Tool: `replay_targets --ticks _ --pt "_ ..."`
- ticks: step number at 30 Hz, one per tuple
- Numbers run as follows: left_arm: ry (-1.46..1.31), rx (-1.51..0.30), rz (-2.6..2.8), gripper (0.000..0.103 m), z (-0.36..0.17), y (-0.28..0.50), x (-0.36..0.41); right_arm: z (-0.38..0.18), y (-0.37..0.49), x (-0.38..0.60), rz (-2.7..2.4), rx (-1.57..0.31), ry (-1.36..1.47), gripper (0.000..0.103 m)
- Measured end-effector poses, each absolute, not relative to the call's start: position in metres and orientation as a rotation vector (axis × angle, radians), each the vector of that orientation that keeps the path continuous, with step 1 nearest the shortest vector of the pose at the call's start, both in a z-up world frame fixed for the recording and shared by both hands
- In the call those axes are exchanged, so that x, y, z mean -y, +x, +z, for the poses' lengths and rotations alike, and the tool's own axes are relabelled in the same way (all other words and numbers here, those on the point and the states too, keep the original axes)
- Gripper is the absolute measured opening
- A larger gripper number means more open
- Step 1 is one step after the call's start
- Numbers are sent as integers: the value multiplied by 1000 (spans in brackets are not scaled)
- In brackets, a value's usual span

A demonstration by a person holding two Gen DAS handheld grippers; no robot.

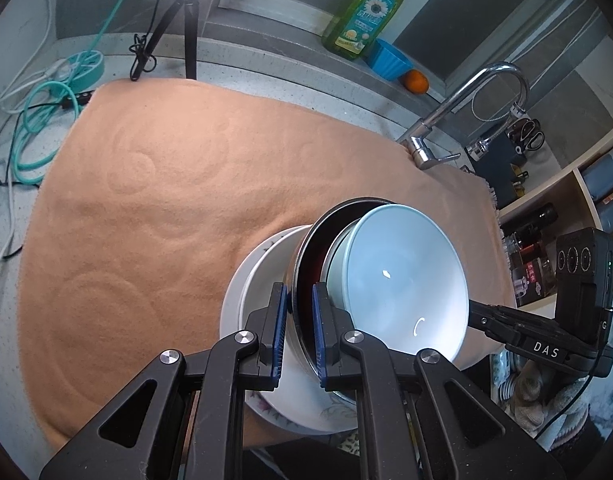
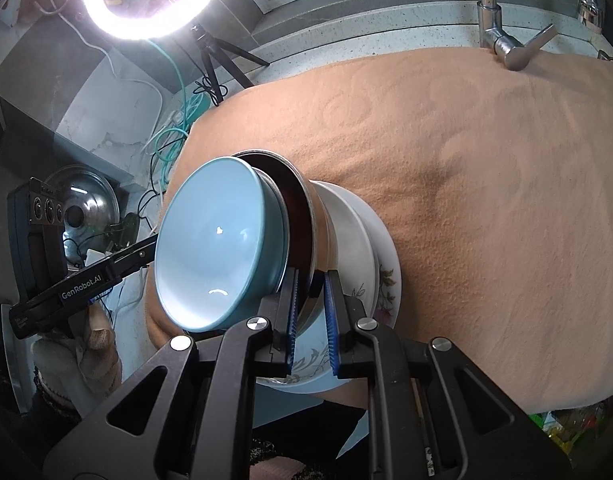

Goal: Organize plates and bowls
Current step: 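Grip the nested bowls' rims with the right gripper and carry them onto the plate stack, then set the nested bowls on the plates and open the right gripper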

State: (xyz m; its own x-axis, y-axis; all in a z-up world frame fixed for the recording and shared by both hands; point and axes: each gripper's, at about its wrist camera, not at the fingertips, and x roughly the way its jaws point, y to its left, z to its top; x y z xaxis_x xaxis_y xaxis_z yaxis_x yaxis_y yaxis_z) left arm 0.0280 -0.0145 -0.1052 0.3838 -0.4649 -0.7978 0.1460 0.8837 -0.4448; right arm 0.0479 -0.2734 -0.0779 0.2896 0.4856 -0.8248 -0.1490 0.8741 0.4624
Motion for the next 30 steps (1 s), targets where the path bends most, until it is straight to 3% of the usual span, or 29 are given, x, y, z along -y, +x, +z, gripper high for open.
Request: replay_targets --ticks 30 --pt "-271 -1114 -415 13 -106 25 16 -77 42 266 409 -1185 236 15"
